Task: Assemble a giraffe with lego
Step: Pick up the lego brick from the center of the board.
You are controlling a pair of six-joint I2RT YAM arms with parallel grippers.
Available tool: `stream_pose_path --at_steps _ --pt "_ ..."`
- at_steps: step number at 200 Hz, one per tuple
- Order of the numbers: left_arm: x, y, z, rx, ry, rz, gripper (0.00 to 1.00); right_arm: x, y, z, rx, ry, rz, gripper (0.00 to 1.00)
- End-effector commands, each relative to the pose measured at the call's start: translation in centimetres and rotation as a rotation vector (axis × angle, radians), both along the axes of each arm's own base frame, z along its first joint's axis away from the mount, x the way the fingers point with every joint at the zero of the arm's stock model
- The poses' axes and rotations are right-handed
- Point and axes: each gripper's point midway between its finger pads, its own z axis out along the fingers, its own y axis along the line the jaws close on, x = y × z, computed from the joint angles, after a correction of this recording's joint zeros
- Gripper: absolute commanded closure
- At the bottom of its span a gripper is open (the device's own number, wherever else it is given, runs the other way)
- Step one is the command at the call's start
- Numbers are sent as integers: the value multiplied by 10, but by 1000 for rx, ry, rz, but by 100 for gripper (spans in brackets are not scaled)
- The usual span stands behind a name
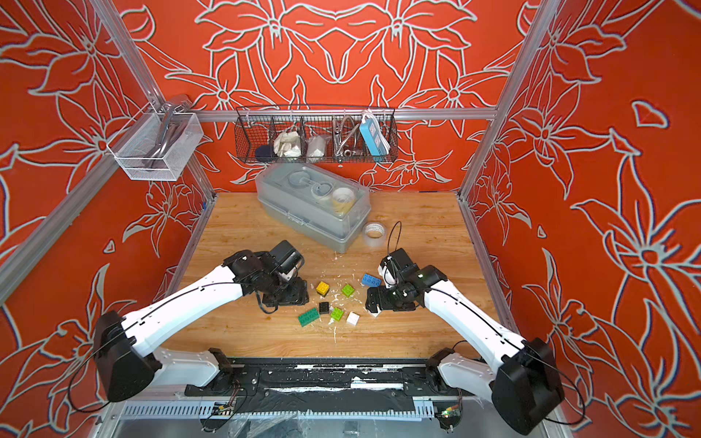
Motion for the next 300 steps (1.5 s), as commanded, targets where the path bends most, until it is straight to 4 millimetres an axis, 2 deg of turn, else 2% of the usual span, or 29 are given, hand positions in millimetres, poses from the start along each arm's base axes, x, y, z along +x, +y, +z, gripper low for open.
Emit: stream_pose_path --at_steps 1,51,77,96,131,144,197,236,265,300 --pt "-6 -4 -8 -51 7 12 30 16 6 -6 -52 -12 -39 5" --pt "-9 -4 -8 -139 -71 -10 30 -5 12 -9 -134 30 -69 6" --pt "-16 3 -7 -139 -65 -18 31 -24 23 -10 -113 50 -90 8" --pt "-20 9 -6 -139 -87 -23 31 -33 34 -18 -97 72 -82 8" --pt "-17 22 -18 -91 -70 0 31 -32 59 -42 -66 121 -58 12" --pt "-17 23 -12 -91 -66 0 31 -31 71 -47 -34 132 -57 13" --pt "-25 26 -14 -114 -56 10 31 -19 93 -70 -37 141 -32 15" --pt "-29 38 -11 -86 -85 19 31 -14 91 -78 -102 137 -5 24" --pt "-30 36 -14 -96 -78 20 31 -19 77 -85 -174 150 15 28" --pt "-27 34 -12 -106 -95 7 31 -27 57 -89 -245 147 22 41"
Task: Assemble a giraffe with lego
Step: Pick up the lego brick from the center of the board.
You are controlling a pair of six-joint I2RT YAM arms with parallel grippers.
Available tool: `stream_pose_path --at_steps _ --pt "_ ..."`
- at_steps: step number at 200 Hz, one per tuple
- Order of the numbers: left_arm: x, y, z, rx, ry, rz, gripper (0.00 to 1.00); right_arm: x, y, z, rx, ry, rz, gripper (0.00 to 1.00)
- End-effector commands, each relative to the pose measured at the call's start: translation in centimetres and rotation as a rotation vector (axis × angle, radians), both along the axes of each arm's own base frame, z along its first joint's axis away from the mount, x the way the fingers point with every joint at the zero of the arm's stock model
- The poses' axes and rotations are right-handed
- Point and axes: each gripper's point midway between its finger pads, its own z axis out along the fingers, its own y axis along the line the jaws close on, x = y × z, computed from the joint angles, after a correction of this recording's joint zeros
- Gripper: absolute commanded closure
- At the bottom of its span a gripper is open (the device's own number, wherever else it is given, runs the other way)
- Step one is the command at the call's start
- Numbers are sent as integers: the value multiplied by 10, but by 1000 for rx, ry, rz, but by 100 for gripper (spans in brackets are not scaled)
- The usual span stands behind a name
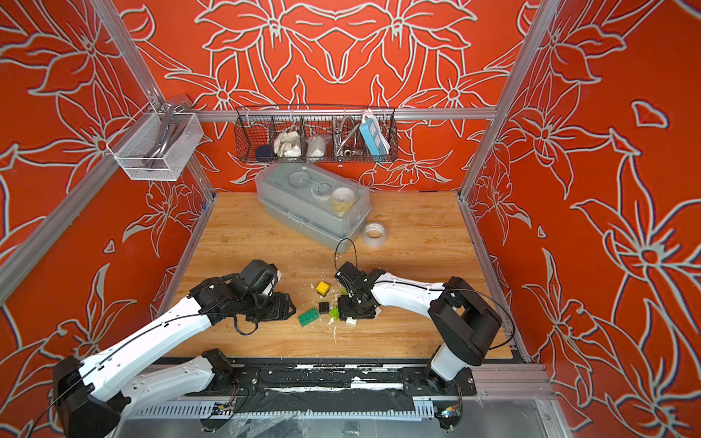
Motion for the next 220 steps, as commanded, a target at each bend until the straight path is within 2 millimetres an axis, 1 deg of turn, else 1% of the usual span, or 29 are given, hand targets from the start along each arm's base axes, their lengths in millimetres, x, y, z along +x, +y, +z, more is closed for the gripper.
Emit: stream_pose_path --at_steps 1,17,33,66,91,110,121,149,176,220 --pt "0 2 -1 7 -10 -11 31 -16 -33 -17 -146 33 23 41" --pt "1 0 -2 5 -8 -17 31 -17 -38 -19 -170 30 26 47" --pt "2 -2 -3 0 -6 -23 30 -15 -38 -18 -175 23 26 50" --pt "5 -6 -3 3 -2 -46 31 -11 -35 -10 -180 2 38 64" --pt "7 -9 -3 -2 2 -57 31 -10 -34 -5 -184 -13 53 70" --pt "8 -12 -4 -9 7 -63 31 -10 -34 -1 -198 -23 80 70" --pt "9 -13 -6 -12 12 -65 30 -11 -35 1 -211 -27 101 68" --pt "11 -16 -6 -19 13 -67 30 -14 -35 3 -220 -27 127 55" --pt "13 -17 -5 -18 9 -65 30 -15 -35 3 -221 -21 132 54" --pt "11 -14 -6 -14 13 -57 30 -18 -38 3 -220 -19 125 54"
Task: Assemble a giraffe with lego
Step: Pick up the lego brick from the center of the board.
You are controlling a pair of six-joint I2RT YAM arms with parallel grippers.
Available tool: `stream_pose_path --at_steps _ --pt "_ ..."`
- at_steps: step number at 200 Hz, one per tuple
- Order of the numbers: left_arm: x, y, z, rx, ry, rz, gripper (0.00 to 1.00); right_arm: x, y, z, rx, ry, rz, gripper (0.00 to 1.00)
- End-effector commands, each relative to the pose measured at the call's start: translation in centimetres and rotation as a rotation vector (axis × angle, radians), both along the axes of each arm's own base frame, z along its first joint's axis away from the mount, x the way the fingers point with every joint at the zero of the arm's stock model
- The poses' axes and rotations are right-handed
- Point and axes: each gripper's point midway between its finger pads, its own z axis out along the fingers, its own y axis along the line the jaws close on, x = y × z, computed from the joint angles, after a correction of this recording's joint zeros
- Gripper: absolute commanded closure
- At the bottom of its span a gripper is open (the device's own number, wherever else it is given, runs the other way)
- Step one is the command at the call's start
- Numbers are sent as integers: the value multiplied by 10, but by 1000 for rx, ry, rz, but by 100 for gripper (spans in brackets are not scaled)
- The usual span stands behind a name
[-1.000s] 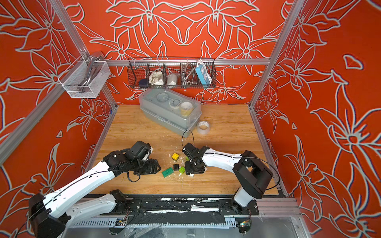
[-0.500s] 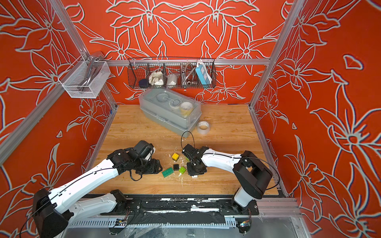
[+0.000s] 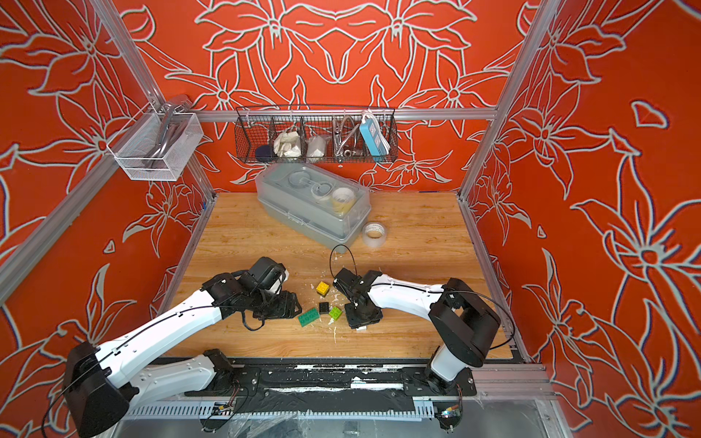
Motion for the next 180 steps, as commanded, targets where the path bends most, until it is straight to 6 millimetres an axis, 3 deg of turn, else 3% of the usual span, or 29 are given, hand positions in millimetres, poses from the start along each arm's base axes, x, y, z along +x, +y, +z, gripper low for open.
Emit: stream_pose_path --at_steps 1,21,61,94,109,143,180 --pt "2 0 6 -7 -15 -4 30 -1 -6 4 -25 -12 9 54" --pt "1 1 5 -6 -15 -2 30 -2 -6 4 -19 -13 6 56" --pt "0 2 4 -9 -12 4 30 -6 -8 2 -21 -6 11 70" --pt "0 2 4 -15 -14 12 30 -7 -11 6 -24 -12 24 73" --pt "0 2 3 -16 -14 14 30 -5 -12 16 -29 -29 51 74" --pt "-1 1 2 -24 -18 8 30 8 -15 63 -38 -108 176 72" --pt "-2 -5 -2 -46 -2 -22 30 20 -31 67 -93 -84 311 70"
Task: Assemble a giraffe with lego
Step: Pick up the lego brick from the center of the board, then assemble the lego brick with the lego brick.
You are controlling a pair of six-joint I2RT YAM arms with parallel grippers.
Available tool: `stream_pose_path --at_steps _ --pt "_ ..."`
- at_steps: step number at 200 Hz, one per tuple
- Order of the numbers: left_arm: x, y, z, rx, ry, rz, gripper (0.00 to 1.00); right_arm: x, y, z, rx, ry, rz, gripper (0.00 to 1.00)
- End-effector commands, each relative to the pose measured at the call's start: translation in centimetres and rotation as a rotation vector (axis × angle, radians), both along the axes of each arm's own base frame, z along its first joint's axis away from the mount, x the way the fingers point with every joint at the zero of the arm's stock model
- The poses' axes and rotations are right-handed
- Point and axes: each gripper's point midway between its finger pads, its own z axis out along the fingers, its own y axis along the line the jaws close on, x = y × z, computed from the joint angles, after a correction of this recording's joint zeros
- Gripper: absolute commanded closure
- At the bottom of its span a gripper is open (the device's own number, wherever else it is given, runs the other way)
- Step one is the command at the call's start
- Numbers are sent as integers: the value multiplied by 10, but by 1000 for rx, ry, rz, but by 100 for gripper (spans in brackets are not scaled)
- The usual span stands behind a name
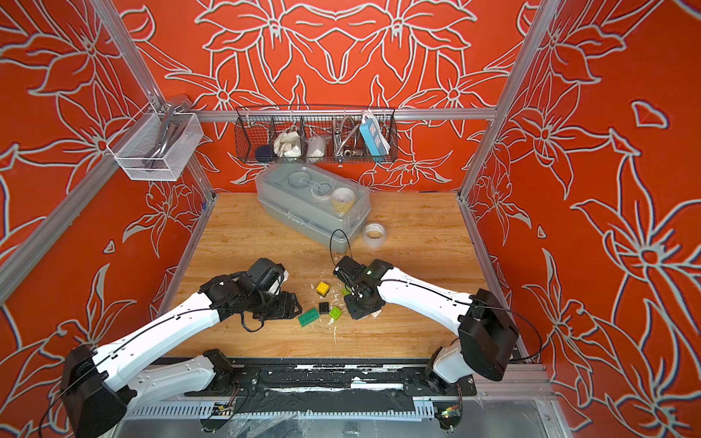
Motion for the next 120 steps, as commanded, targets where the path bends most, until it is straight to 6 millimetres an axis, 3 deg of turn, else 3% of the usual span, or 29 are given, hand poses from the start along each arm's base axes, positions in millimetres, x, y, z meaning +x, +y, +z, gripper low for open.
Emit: stream_pose_path --at_steps 1,72,120 --pt "-1 -4 -2 -21 9 -22 30 1 -30 -3 -128 27 123 70" --pt "-2 -14 4 -65 7 -66 30 27 -37 -18 -169 38 218 70" --pt "-2 -15 5 -63 1 -86 30 27 -37 -28 -152 76 233 70"
